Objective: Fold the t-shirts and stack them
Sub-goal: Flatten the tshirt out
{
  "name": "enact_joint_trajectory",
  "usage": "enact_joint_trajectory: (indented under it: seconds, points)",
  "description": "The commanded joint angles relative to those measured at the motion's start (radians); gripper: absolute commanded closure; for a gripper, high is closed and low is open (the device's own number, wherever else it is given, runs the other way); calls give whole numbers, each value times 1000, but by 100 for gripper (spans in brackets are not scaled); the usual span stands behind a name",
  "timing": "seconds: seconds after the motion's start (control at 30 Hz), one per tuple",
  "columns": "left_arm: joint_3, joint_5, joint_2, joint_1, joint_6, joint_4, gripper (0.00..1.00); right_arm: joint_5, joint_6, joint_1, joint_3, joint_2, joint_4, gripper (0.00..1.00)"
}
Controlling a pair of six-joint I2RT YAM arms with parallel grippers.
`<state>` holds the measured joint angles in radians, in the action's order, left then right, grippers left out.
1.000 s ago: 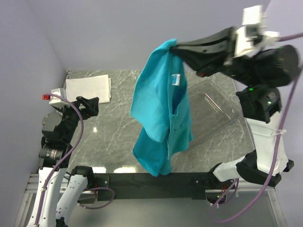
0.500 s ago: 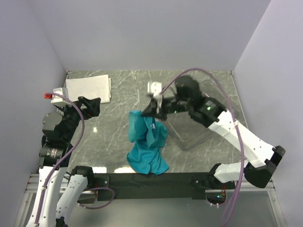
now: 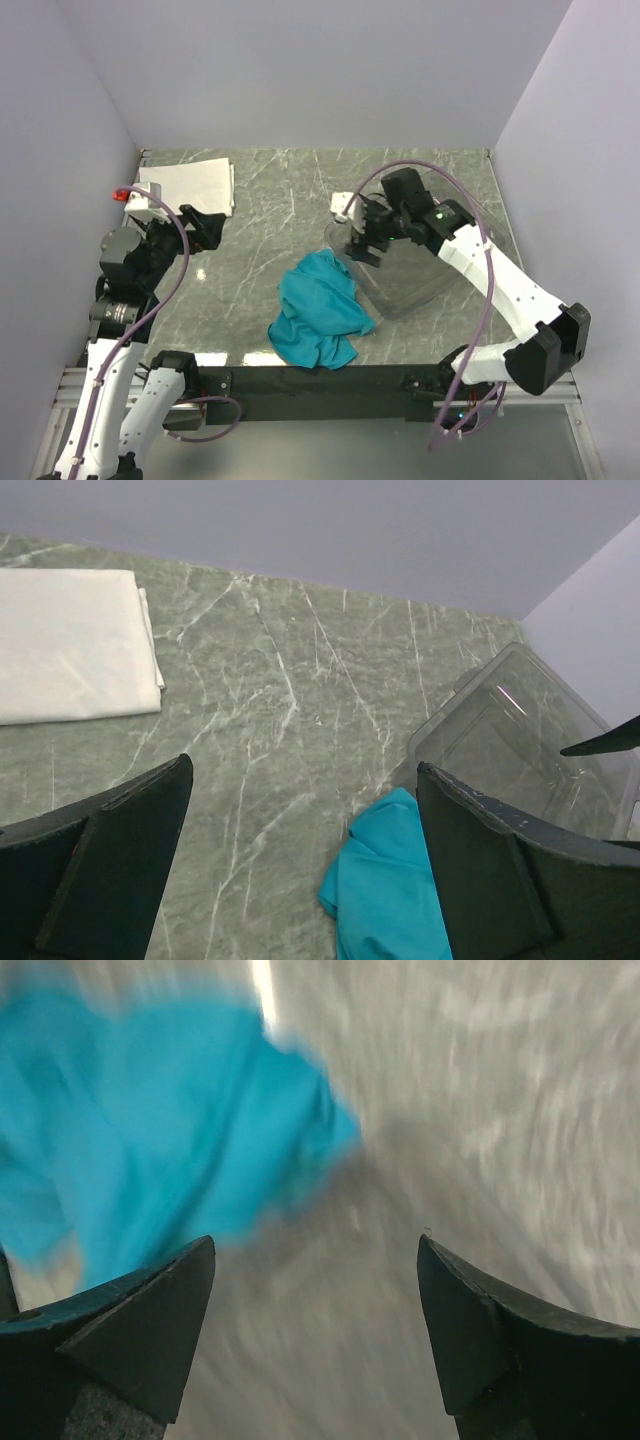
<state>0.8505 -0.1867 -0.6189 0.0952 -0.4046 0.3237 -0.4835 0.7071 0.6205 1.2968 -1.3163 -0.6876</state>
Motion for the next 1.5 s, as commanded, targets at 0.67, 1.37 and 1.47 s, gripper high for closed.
enact_joint_trajectory:
  seconds: [0.67,1.37,1.47]
  points:
    - [-37,-105,-42,3,-3,-97,1,195,988,-435,-556,147,-220,18]
    - [-47,-103,-30,3,-25,-91,1,212,378,-542,-147,-294,237,95]
    - [-53,-99,-28,3,-28,-91,1,241,216,-536,-16,-385,220,100]
